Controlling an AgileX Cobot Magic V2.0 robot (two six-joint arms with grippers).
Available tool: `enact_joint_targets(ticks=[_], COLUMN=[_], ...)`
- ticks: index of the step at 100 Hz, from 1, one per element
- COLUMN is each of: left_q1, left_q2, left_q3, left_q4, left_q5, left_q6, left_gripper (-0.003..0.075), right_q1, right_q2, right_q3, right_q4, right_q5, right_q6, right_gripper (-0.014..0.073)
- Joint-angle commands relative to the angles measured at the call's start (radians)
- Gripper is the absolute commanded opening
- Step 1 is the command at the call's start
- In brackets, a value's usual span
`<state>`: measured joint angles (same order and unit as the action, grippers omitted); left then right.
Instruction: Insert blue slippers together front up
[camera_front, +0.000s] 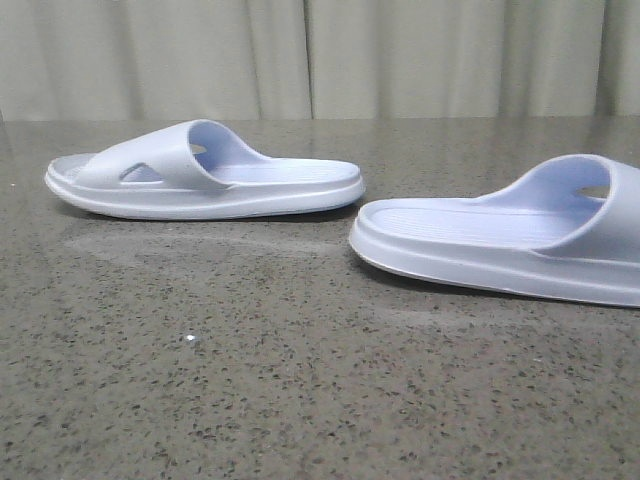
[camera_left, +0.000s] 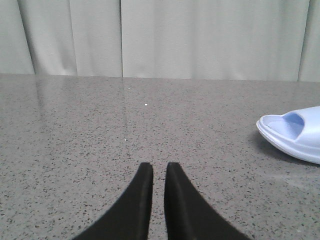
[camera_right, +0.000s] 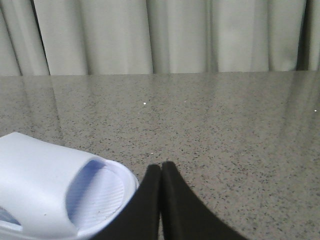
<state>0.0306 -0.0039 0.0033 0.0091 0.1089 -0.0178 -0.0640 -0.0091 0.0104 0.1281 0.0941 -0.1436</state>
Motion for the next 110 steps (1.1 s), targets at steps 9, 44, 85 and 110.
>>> enact_joint_targets(ticks=[9,44,85,110], left_q1=[0.002,0.002,0.002,0.002], left_q2=[-0.028,-0.028,-0.028,-0.028], left_q3=[0.009,0.009,0.009,0.009], left_q4=[-0.001,-0.001,-0.009,-0.239], left_q5=[-0.081,-0.081,-0.083,-0.087], left_q6=[-0.008,-0.008,-0.008,-0.008], left_gripper=[0.0015,0.0015,0.0015,0.0015], right_q1=[0.000,0.000,0.000,0.000], right_q2=[-0.020,-0.020,-0.020,-0.020], right_q3=[0.022,0.022,0.022,0.022], right_q4=[-0.006,-0.006,0.036,0.341], right_q5=[-0.084,-0.084,-0.134,-0.137], right_q6=[-0.001,-0.001,-0.001,-0.001], right_gripper=[-0.0079,-0.0079,-0.0079,-0.0079])
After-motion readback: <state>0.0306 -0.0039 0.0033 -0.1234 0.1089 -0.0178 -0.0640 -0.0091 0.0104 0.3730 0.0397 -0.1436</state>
